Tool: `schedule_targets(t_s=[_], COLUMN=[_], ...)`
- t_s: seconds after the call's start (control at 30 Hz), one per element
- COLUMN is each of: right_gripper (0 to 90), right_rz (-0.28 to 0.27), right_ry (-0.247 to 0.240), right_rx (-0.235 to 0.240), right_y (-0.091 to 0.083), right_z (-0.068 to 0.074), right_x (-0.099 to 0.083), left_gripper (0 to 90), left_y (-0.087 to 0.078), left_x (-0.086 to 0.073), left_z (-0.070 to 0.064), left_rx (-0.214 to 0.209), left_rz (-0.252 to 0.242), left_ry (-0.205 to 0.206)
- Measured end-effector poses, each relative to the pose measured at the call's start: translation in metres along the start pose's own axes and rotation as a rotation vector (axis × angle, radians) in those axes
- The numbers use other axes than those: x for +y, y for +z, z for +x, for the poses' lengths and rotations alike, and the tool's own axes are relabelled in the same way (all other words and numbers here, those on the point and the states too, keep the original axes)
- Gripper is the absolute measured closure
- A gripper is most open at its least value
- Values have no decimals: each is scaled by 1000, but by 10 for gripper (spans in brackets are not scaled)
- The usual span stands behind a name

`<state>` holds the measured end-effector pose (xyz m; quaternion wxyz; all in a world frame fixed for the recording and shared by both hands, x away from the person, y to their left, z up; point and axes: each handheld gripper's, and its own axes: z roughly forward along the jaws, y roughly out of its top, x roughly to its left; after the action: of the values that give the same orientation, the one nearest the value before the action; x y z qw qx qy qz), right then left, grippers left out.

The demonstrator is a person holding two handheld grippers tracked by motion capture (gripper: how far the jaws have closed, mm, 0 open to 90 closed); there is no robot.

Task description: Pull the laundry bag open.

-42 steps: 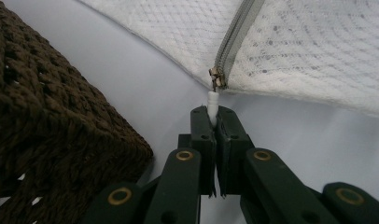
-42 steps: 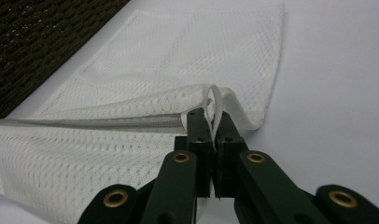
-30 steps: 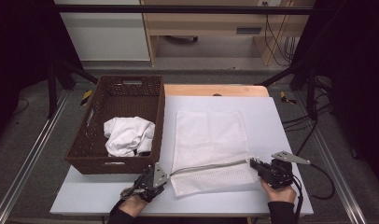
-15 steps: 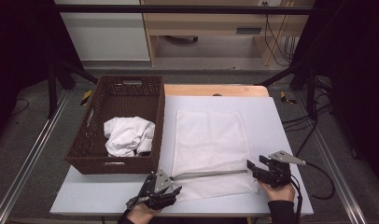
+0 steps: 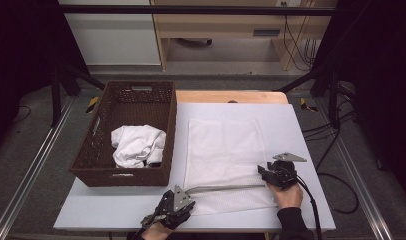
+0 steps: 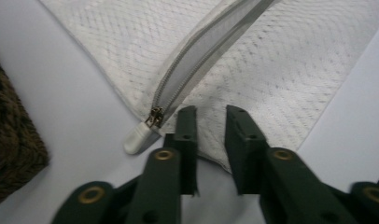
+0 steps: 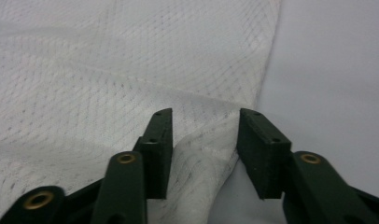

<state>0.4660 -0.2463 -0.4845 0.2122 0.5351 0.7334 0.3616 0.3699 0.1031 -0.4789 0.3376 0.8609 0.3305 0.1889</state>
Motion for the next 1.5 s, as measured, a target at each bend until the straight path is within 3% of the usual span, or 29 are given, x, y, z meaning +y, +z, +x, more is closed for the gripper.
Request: schedule_targets(t_s=[0.03, 0.1, 0.23, 0.43, 0.5, 0.53, 0.6, 0.67, 0.7, 0.77, 0.83, 0.87, 0.97, 1.0, 1.1, 1.23, 1.5], right_gripper=[595, 696, 883, 890, 890, 887, 883, 839, 775, 667, 633, 554, 500, 440, 383, 362, 344], right_rz=[0, 3, 14, -5, -11, -15, -16, -16, -17, -59, -74, -104, -131, -155, -178, -182, -189], right_ry=[0, -8, -43, -7, 6, 37, 40, 24, 20, 14, 18, 18, 6, -10, -32, -62, -129], right_rx=[0, -24, -51, -61, -71, -65, -67, -62, -64, -64, -53, -39, -28, -8, 28, 59, 121], right_y=[0, 0, 0, 6, 8, 10, 11, 9, 8, 0, -3, -9, -15, -23, -29, -34, -47], right_z=[0, 3, 7, 2, 0, -4, -4, -5, -4, -1, -1, -1, 1, 4, 10, 18, 42], right_x=[0, -1, 0, 6, 7, 9, 9, 8, 8, 10, 10, 11, 11, 10, 10, 9, 7], left_gripper=[772, 842, 879, 879, 878, 873, 857, 835, 795, 734, 705, 656, 606, 567, 527, 526, 693], left_y=[0, 1, 1, 3, 5, 6, 6, 3, 0, -4, -8, -9, -9, -9, -8, -3, 17], left_x=[0, 0, -1, 1, 2, 2, 2, 2, 3, 6, 9, 11, 17, 18, 23, 34, 41], left_z=[-1, -1, 1, 14, 19, 19, 17, 15, 14, 13, 12, 11, 10, 11, 12, 9, -7], left_rx=[8, 25, 10, -13, -22, -20, -17, -17, -22, -37, -46, -52, -68, -76, -93, -113, -149], left_rz=[-2, -5, -6, -14, -21, -24, -33, -45, -67, -106, -139, -152, -166, -170, -179, -194, -168], left_ry=[8, 20, 23, 33, 17, 17, 18, 28, 27, 22, 19, 14, -8, -14, -37, -55, -19])
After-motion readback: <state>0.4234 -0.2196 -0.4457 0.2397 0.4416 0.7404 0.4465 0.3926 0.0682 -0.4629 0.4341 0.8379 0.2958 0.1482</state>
